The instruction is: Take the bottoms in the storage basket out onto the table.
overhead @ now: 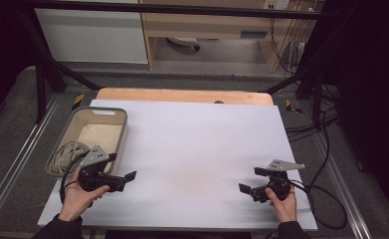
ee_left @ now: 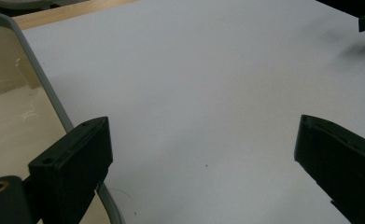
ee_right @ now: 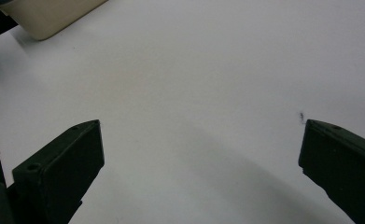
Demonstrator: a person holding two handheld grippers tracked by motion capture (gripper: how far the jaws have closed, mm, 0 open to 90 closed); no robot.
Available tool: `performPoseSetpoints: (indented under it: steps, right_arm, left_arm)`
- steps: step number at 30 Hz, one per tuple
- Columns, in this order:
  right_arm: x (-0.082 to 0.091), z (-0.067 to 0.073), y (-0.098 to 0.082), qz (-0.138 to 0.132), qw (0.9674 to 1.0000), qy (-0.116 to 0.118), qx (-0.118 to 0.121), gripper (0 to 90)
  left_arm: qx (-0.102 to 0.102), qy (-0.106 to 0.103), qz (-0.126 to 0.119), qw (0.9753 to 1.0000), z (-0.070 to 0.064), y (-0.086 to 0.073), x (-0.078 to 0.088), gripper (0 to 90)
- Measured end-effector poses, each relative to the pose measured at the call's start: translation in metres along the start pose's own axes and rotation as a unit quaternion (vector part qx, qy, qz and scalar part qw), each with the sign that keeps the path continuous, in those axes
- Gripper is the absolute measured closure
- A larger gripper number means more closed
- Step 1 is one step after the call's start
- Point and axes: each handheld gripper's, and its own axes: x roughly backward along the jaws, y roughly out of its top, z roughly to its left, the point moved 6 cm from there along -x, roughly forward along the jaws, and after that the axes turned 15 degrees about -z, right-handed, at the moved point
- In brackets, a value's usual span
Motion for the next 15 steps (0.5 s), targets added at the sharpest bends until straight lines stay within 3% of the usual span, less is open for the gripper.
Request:
performPoseSetpoints:
  steps: [15]
  right_arm:
    - [-0.0003, -0.0005, -0.0007, 0.003, 1.0000, -0.002, 0.003, 0.5]
  left_arm:
    - [-0.004, 0.007, 0.009, 0.9999, 0.0075, 0.0081, 0.0045, 4.2]
